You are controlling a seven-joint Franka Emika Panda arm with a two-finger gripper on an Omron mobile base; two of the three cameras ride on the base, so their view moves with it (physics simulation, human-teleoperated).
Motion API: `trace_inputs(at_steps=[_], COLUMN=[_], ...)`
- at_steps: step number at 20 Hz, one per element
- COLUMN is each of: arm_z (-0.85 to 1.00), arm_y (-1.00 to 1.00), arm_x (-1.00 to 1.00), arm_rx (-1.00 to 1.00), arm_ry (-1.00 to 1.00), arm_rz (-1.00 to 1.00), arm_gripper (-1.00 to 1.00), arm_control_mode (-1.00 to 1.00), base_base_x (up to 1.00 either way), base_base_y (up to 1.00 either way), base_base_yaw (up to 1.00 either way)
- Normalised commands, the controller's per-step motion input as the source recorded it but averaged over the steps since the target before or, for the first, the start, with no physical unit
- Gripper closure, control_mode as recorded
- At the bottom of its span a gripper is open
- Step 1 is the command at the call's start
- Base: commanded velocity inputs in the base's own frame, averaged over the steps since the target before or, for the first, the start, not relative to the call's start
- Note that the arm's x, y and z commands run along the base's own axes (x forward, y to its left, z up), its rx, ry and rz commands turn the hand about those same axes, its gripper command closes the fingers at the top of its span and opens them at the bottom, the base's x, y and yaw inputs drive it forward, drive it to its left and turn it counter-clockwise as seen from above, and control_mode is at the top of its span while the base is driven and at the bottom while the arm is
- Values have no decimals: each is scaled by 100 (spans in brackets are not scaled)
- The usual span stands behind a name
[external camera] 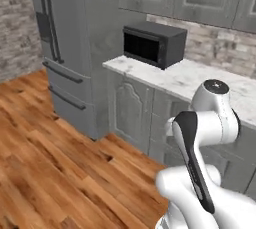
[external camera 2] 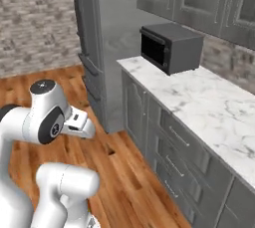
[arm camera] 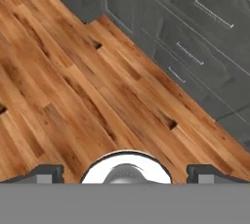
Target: Four empty soda cans are scattered around the kitchen. Gather all the cans and cluster them next to the stove for recycling.
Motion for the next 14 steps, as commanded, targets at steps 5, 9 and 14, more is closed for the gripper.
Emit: trace_inputs(at_steps=[5, 9, 14], arm_z=[0, 0, 0], arm_y=[0, 0, 0], arm_x=[0, 0, 0], arm_rx=[0, 0, 0], arm_ry=[0, 0, 0], arm_rz=[0, 0, 0], arm_gripper=[-100, -100, -100], arm_control_mode=[100, 100, 100], base_base_x=[0, 0, 0], base_base_y=[1, 0, 0], base_base_yaw=[50, 50, 50])
